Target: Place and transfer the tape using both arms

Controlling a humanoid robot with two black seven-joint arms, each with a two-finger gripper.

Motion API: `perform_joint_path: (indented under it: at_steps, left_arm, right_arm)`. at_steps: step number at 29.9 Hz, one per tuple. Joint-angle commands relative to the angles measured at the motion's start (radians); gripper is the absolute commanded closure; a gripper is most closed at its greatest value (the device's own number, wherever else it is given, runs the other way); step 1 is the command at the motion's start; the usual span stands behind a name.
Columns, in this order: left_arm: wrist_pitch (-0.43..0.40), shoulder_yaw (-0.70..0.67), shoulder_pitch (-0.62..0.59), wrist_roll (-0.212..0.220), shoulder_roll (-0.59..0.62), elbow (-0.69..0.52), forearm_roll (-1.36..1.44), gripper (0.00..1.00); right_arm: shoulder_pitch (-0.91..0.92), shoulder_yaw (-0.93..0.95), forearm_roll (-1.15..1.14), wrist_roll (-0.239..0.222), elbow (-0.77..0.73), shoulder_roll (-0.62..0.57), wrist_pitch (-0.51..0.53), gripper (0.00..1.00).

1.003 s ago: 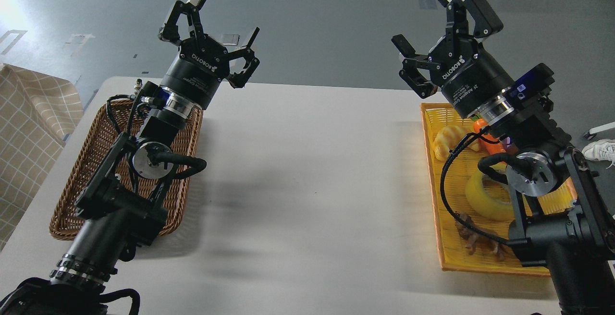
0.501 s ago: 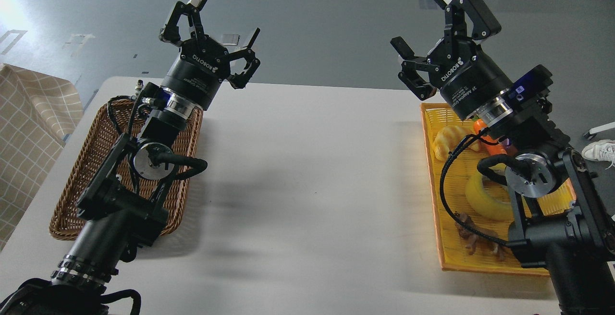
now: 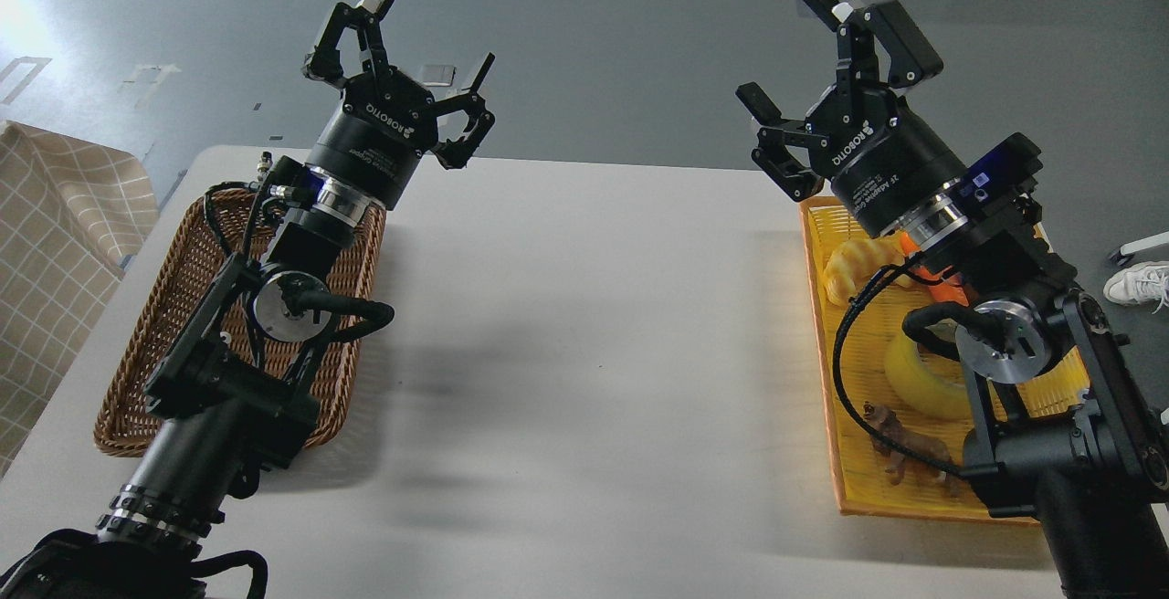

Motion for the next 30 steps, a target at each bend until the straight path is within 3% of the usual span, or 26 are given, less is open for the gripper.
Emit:
perform_joint_path:
  at_steps: [1, 30]
  left_arm:
    - [0.000, 0.000, 0.000, 0.000, 0.001, -0.001, 0.000, 0.01]
    - [0.000, 0.000, -0.002, 0.000, 0.000, -0.006, 0.002, 0.01]
  right_arm:
    - [0.001, 0.001, -0.001, 0.000, 0.000, 0.000, -0.002, 0.00]
    - [0.001, 0.000, -0.025, -0.001, 0.037, 0.000, -0.044, 0.00]
